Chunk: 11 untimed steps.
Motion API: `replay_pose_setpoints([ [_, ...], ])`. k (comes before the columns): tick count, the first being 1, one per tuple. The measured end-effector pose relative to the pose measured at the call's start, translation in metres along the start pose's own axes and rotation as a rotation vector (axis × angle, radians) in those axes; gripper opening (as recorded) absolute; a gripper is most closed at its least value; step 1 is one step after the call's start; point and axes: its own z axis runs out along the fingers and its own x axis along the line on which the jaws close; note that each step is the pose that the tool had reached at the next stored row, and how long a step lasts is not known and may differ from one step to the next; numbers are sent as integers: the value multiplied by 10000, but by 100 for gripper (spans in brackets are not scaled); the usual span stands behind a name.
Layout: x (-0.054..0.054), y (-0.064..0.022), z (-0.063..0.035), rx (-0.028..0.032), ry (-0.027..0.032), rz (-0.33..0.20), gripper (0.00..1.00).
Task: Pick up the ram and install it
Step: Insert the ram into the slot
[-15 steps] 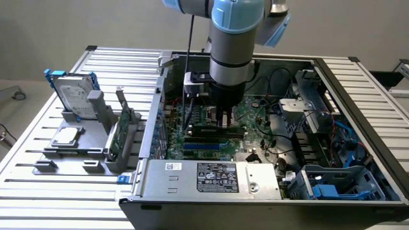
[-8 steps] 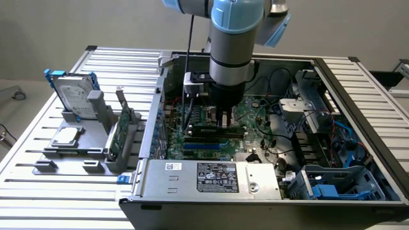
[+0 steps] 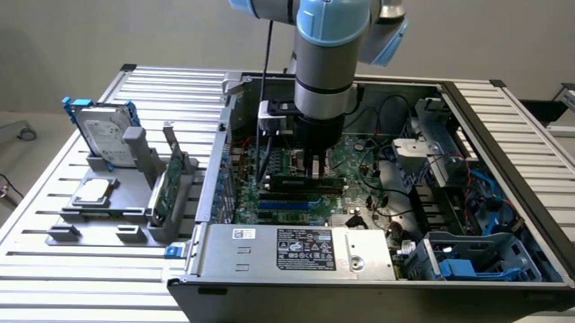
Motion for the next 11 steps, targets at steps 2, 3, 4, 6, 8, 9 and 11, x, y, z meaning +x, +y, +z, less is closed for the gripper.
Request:
replay_pose_setpoints([
  [2, -1, 0, 2, 9, -1, 1, 14],
  [3, 0, 0, 4, 14, -1, 1, 14],
  [4, -1, 0, 6, 26, -2, 0, 14],
  [6, 0, 0, 6, 26, -2, 1, 14],
  [8, -1, 0, 6, 27, -5, 1, 14],
  [9, -1, 0, 4, 27, -5, 1, 14],
  [11, -1, 0, 3, 26, -4, 1, 14],
])
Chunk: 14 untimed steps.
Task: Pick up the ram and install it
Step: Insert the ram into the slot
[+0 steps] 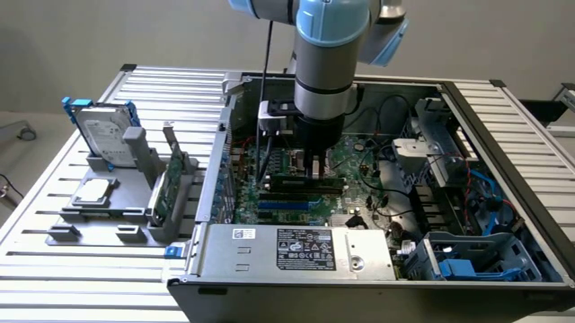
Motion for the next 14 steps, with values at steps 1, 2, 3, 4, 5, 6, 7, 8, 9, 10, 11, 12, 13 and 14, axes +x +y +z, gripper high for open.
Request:
replay_pose_setpoints([
  [1, 0, 0, -1, 0, 1, 0, 14],
  [2, 0, 0, -2, 0, 1, 0, 14],
  [3, 1, 0, -3, -1, 2, 0, 14],
  [4, 2, 1, -3, -1, 2, 1, 14],
  [5, 3, 0, -3, -1, 2, 1, 14],
  [6, 4, 0, -3, -1, 2, 0, 14],
  [7, 6, 0, -3, -1, 2, 0, 14],
  [8, 13, -1, -3, 0, 1, 0, 14],
  [9, 17, -1, -4, -1, 2, 0, 14],
  [10, 19, -1, -3, 0, 1, 0, 14],
  [11, 20, 0, -3, 0, 1, 0, 14],
  [12, 22, 0, -4, -1, 2, 0, 14],
  [13, 22, 2, -4, 0, 3, -1, 14],
  [14, 23, 5, -4, -1, 3, 0, 14],
])
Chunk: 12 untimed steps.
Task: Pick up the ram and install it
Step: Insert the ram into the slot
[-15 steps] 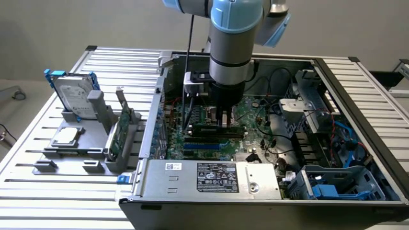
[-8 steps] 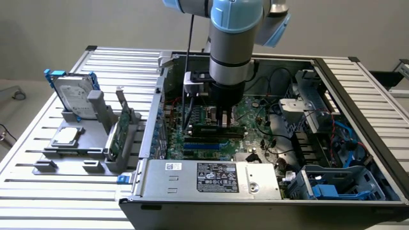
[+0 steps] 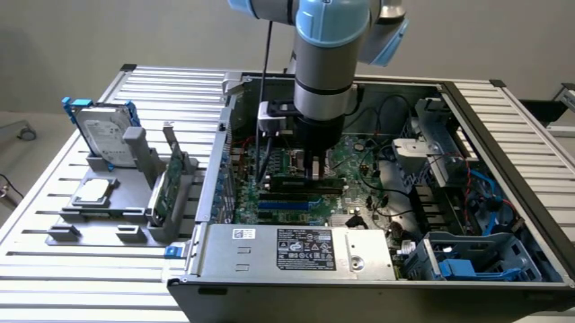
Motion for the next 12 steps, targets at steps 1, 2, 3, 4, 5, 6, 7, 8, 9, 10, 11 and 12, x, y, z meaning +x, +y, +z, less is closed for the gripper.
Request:
replay_pose_setpoints([
  [1, 0, 4, 0, 0, -2, 4, 14],
  [2, 1, 8, 0, 1, -1, 7, 14],
  [3, 1, 11, 0, 0, 0, 9, 14],
  [4, 1, 12, 0, 0, 0, 9, 14],
  [5, 1, 13, 0, 0, -1, 8, 14],
  [6, 1, 13, 0, 0, -1, 8, 14],
  [7, 1, 14, 0, 1, -1, 9, 14],
  [8, 0, 14, 0, 1, -2, 9, 14],
  [9, -1, 14, 0, 1, -2, 9, 14],
  [10, -3, 14, 0, 1, -2, 9, 14],
  [11, -5, 14, 0, 1, -3, 9, 14],
  [12, -7, 14, 0, 1, -3, 9, 14],
])
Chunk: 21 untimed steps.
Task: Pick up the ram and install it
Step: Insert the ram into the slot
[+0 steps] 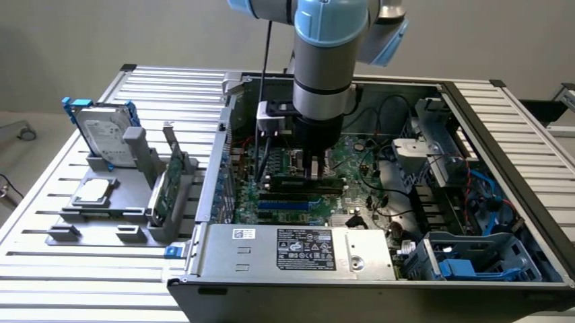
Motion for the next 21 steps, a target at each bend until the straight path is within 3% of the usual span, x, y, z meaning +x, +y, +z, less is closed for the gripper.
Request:
replay_pose_setpoints([
  [21, -16, -8, 7, 43, -5, 0, 14],
])
